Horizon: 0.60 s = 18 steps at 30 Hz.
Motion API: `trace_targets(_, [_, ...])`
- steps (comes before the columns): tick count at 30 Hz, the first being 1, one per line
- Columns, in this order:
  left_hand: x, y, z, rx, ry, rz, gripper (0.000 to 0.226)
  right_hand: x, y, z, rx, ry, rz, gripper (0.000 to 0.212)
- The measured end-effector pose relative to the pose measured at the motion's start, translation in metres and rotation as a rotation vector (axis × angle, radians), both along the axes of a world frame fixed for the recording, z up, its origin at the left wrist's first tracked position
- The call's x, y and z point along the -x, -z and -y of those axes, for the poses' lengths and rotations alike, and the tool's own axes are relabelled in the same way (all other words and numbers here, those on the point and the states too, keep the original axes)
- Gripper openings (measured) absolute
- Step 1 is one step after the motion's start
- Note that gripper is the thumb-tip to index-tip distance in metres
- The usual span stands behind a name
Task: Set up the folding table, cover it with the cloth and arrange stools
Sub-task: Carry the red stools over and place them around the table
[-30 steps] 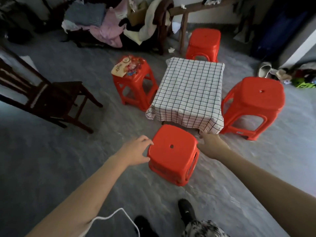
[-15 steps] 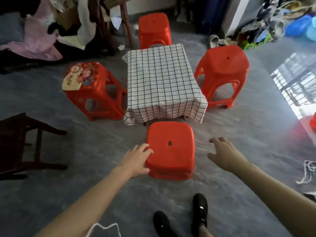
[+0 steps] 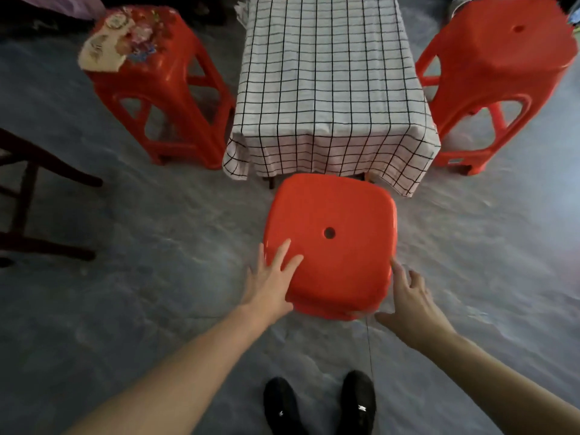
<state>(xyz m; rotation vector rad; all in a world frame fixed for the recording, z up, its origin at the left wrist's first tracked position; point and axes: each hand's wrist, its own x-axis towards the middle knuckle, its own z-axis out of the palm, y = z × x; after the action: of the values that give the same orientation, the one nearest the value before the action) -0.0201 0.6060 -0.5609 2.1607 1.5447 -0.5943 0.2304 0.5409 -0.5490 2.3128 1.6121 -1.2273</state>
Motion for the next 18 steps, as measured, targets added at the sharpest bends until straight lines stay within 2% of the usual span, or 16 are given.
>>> trace_targets(3, [-0.007,0.021,-0.012,-0.007,-0.039,0.008,0.114,-0.003,0.024,-0.008,-0.020,0.022,-0.006,0.127])
trace_targets(6, [-0.010,0.035,-0.019,0.034,-0.065,0.012,0.125,0.004,0.042,-0.006,-0.022,0.008,-0.029,0.138])
trace_targets(12, [-0.007,0.040,-0.019,-0.001,-0.074,0.015,0.129,0.027,0.060,0.000,-0.091,0.067,0.019,0.135])
trace_targets(18, [-0.001,0.047,-0.014,-0.045,-0.076,0.130,0.124,0.021,0.063,-0.005,-0.110,0.030,0.032,0.134])
